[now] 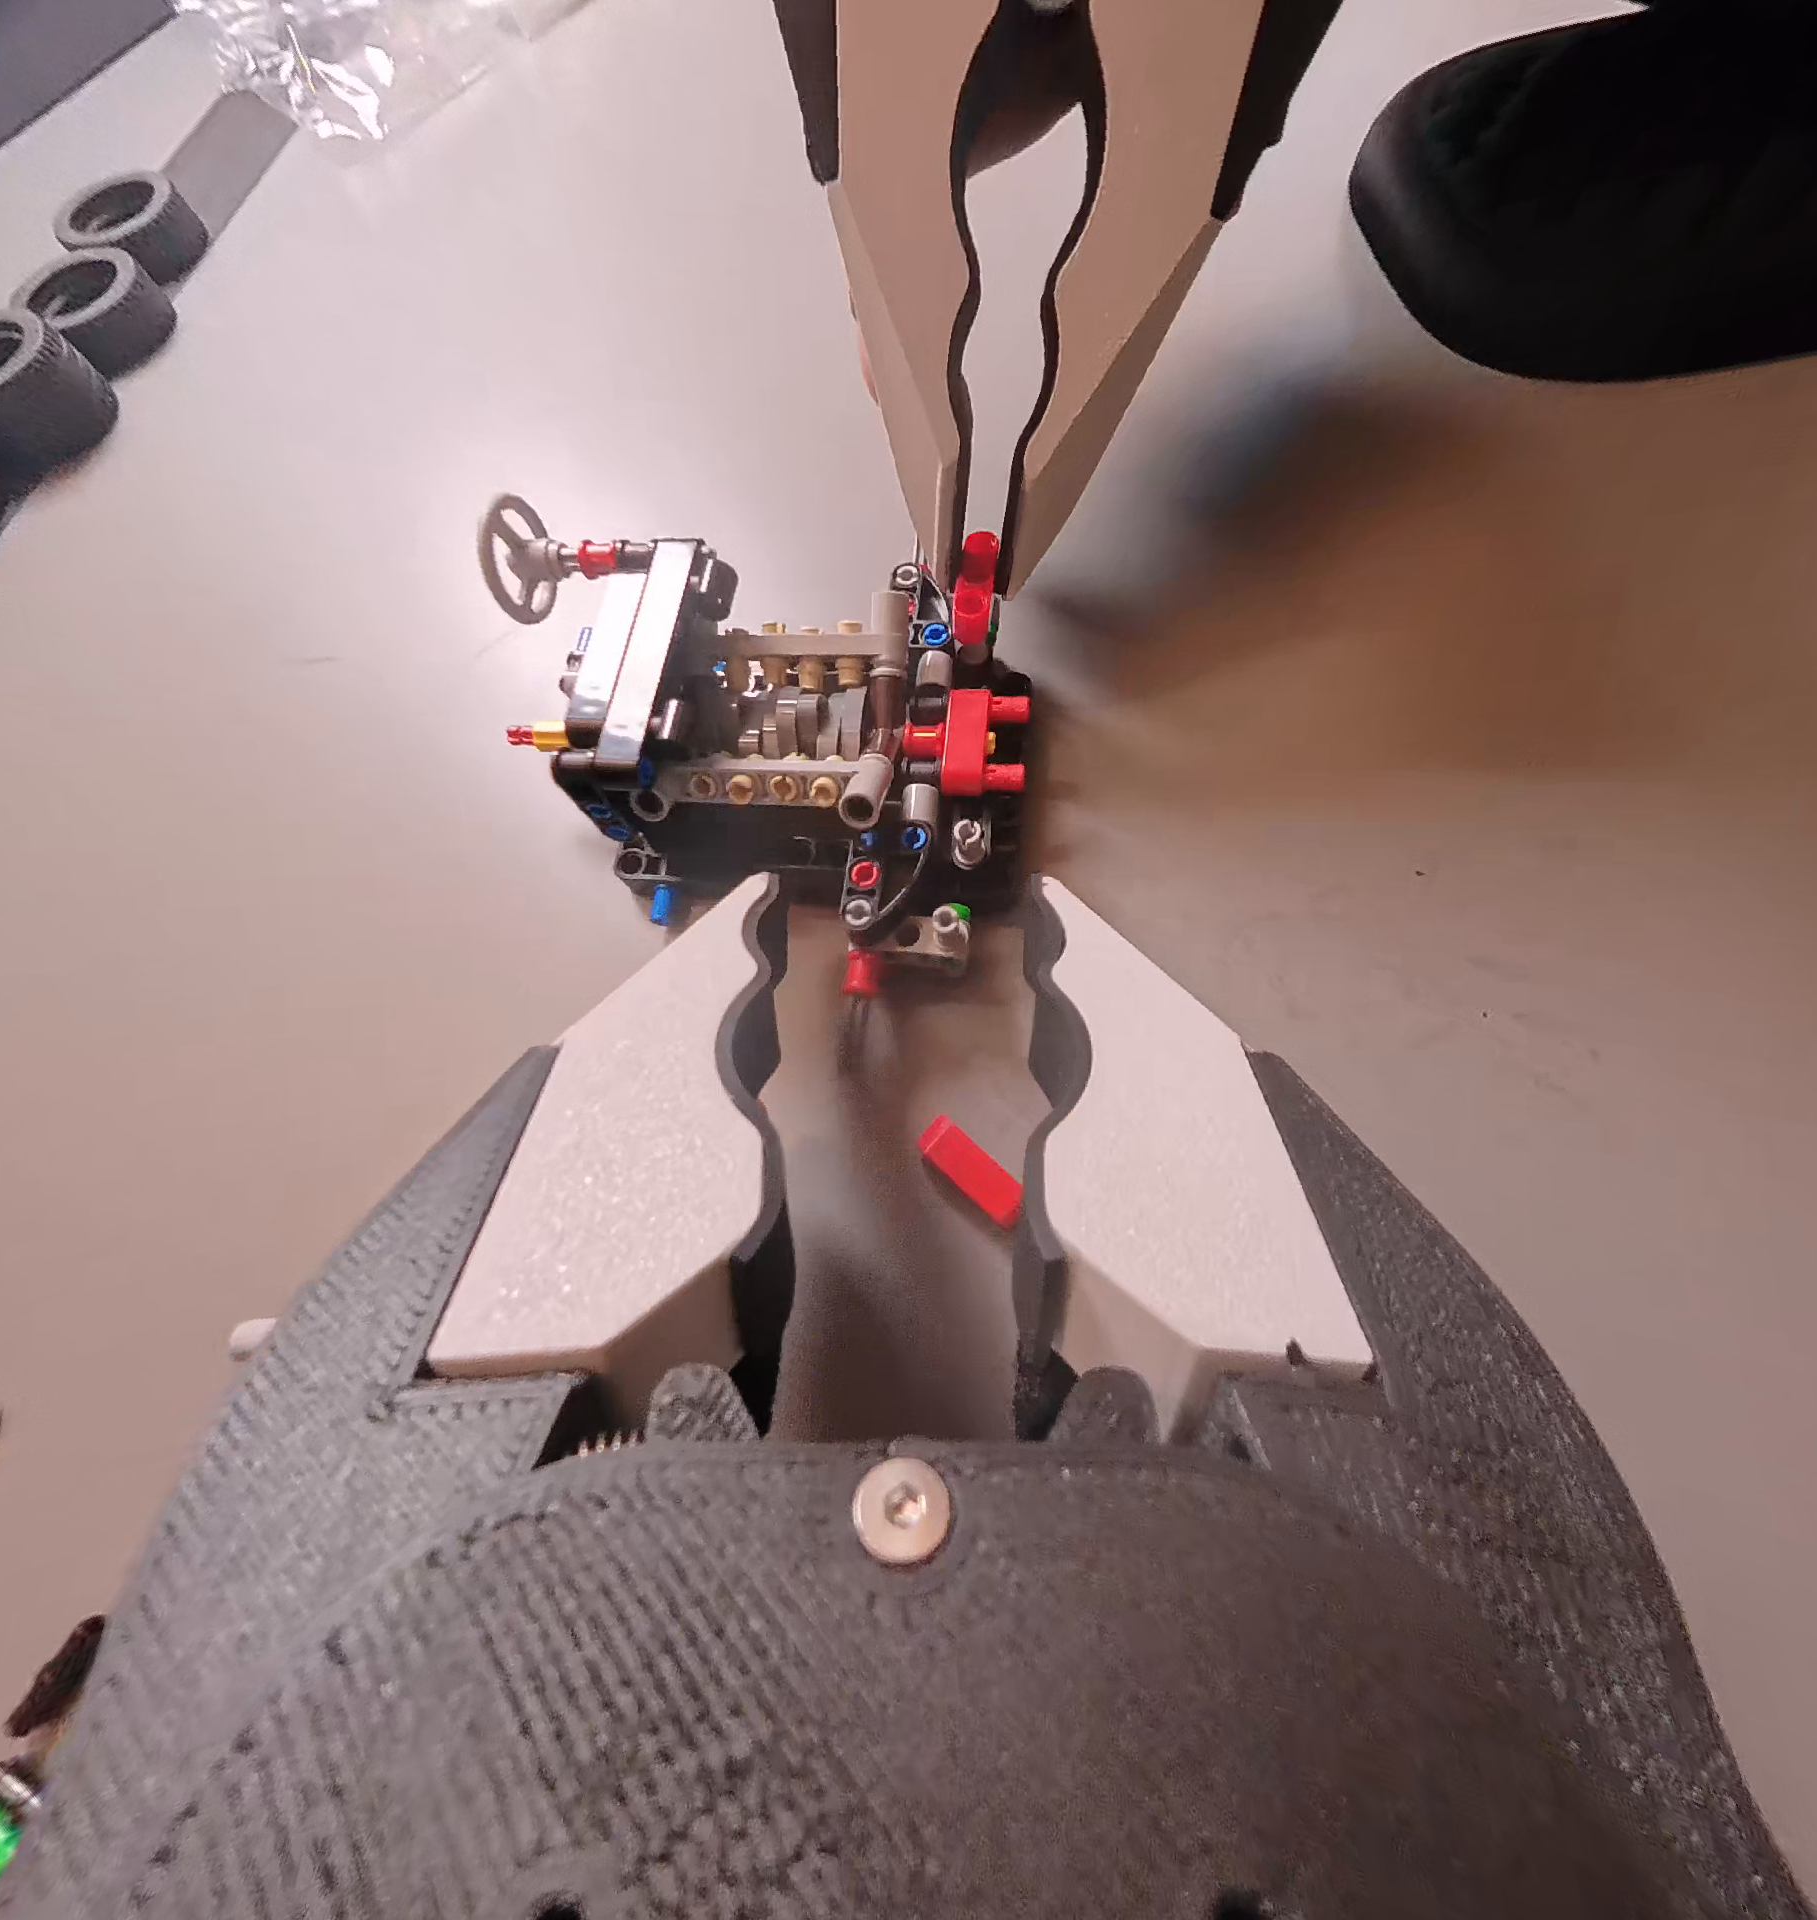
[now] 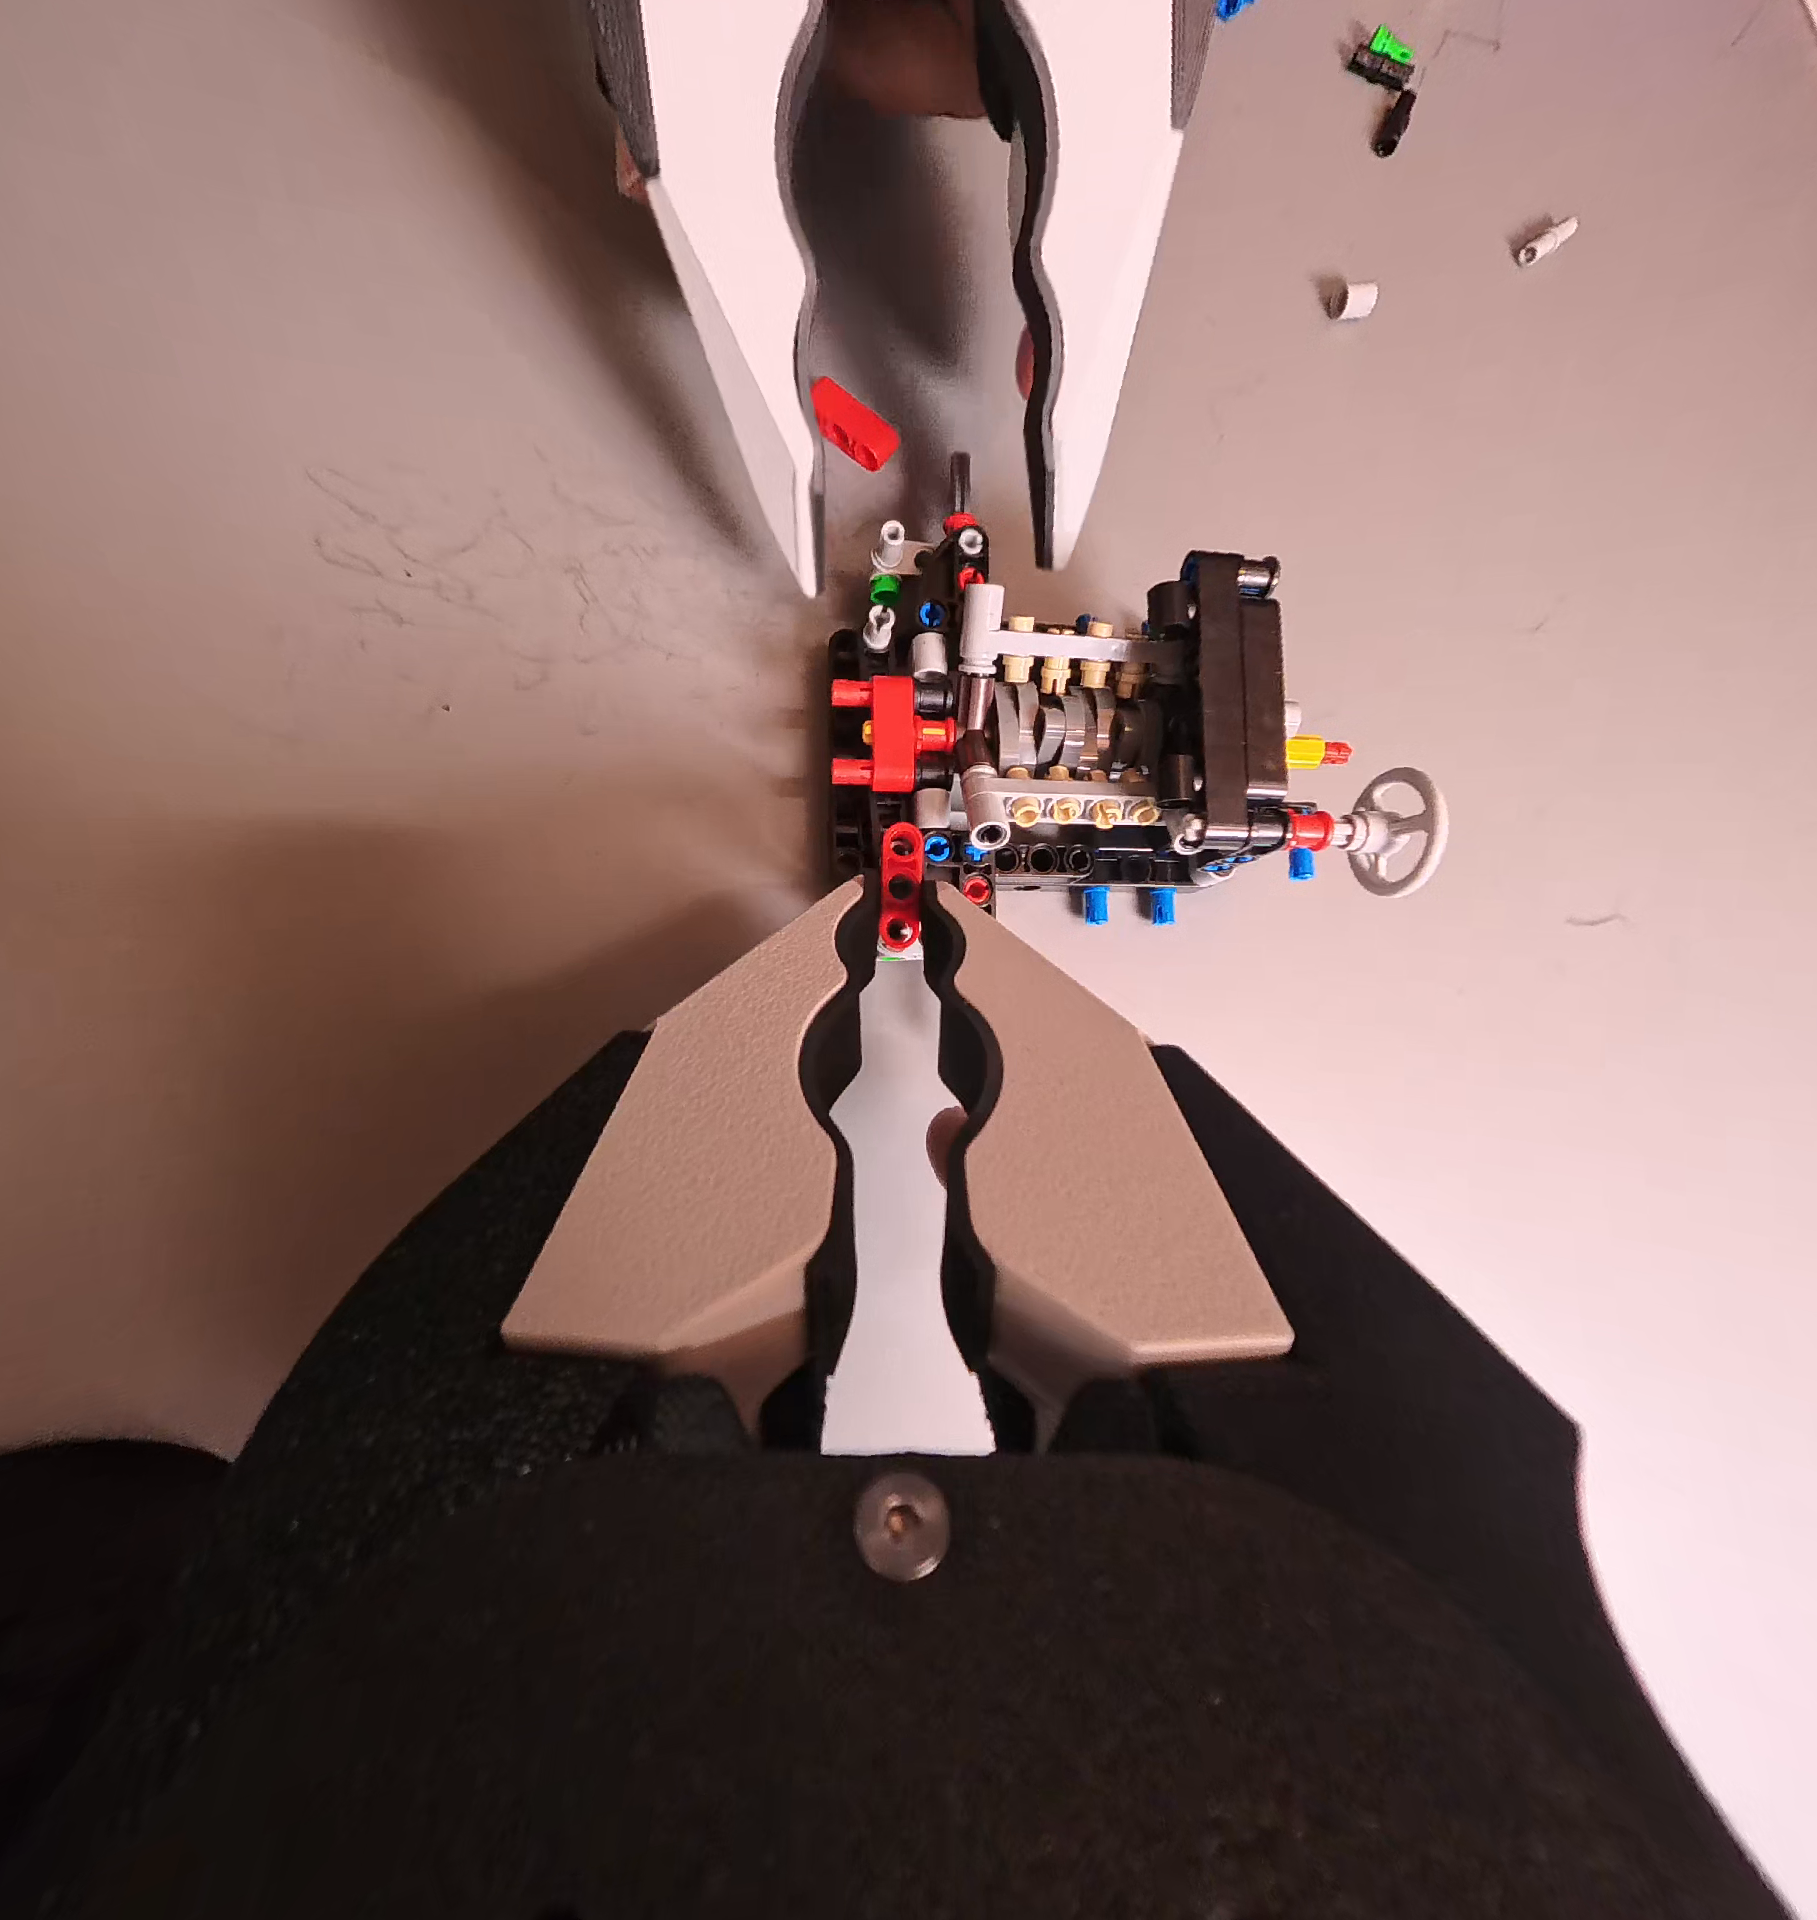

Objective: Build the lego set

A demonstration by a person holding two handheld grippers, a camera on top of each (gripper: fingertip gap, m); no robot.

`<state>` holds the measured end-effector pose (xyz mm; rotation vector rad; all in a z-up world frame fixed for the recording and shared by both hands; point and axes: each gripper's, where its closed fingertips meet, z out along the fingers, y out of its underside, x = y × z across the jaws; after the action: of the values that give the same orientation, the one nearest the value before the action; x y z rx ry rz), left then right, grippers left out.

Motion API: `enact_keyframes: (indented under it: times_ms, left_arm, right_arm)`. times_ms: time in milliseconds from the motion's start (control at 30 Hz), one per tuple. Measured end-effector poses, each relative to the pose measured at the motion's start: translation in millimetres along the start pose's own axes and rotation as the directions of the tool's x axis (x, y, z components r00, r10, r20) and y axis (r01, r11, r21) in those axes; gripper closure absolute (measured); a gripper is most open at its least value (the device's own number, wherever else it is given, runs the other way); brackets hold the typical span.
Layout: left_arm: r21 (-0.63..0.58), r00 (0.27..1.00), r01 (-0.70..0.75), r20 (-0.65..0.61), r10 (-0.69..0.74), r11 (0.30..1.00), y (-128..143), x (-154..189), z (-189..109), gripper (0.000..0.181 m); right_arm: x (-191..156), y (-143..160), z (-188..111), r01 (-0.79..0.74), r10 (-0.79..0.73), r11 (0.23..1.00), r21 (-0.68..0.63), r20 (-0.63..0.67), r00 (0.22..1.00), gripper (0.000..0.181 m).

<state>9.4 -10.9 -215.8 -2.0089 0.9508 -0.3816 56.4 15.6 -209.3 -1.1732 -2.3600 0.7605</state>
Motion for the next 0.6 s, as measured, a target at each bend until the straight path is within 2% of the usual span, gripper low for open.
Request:
enact_keyframes:
  times_ms: [167, 367, 400, 600]
  left_arm:
    - [-0.037, 0.999, 0.032, 0.030, -0.031, 0.999, 0.4, 0.9, 9.8, 0.136]
    - [-0.037, 0.998, 0.024, 0.051, -0.023, 0.999, -1.1, -3.0, 11.4, 0.146]
    - [-0.036, 0.998, 0.019, 0.060, -0.017, 0.999, -1.1, -4.9, 10.8, 0.153]
    - [-0.030, 0.999, 0.015, 0.050, -0.013, 0.999, -1.0, -4.8, 10.0, 0.154]
  right_arm:
    - [0.1, -0.5, 0.5, -0.001, 0.001, 1.000, 0.004, -0.006, 1.000, 0.175]
    - [0.0, -1.2, 1.2, -0.002, 0.003, 1.000, 0.015, -0.004, 1.000, 0.175]
    - [-0.2, -1.0, 1.2, -0.003, 0.003, 1.000, 0.016, -0.003, 1.000, 0.175]
    - [0.0, -1.2, 1.5, -0.007, 0.007, 1.000, 0.026, 0.000, 1.000, 0.175]
